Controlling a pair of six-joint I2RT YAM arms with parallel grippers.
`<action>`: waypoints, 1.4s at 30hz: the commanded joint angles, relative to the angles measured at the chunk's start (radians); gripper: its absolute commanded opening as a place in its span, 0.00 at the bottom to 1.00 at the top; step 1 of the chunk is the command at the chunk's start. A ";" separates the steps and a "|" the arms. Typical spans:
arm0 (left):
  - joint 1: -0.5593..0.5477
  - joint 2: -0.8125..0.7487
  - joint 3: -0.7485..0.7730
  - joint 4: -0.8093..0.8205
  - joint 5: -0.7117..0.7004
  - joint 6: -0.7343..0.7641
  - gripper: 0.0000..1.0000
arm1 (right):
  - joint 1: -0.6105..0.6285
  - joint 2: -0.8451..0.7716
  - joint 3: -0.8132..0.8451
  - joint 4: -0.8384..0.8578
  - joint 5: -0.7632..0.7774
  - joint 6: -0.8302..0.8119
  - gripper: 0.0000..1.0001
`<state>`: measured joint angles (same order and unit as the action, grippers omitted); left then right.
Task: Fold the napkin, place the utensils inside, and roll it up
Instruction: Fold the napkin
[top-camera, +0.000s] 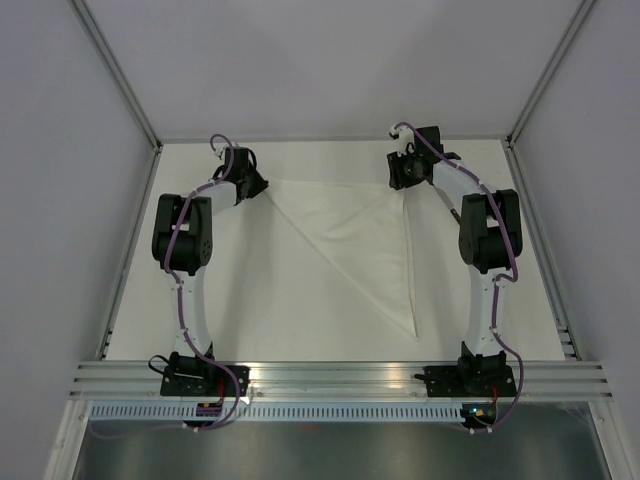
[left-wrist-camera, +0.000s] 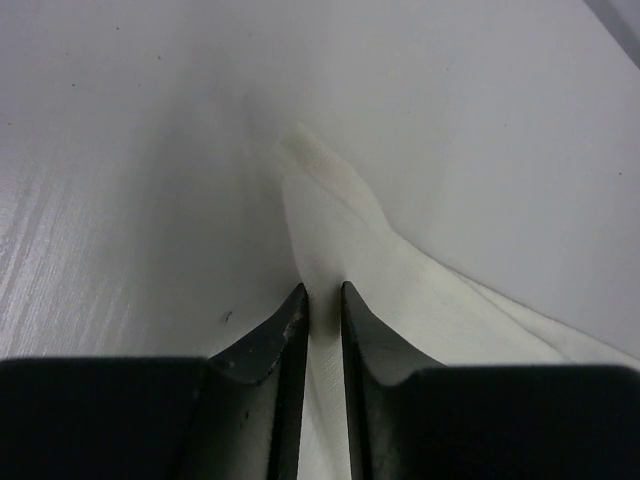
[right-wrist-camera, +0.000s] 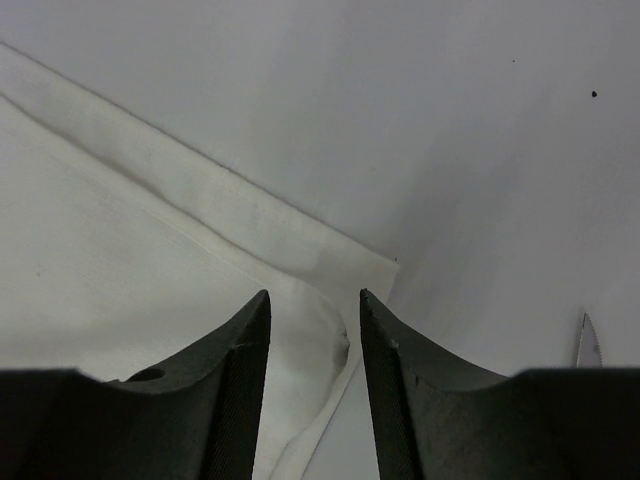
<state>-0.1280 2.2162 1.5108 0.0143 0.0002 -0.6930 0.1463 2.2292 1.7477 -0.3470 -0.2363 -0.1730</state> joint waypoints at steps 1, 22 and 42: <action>0.008 0.016 0.032 -0.036 -0.016 -0.016 0.23 | -0.004 0.001 0.022 -0.017 -0.021 -0.002 0.47; 0.025 0.007 0.040 -0.051 -0.005 0.003 0.11 | -0.005 -0.043 -0.034 0.043 0.006 -0.023 0.11; 0.033 0.007 0.035 -0.065 -0.005 0.003 0.10 | -0.014 -0.161 -0.155 0.232 -0.064 0.009 0.04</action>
<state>-0.1059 2.2162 1.5192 -0.0280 0.0017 -0.6926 0.1368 2.1258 1.5967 -0.1799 -0.2642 -0.1749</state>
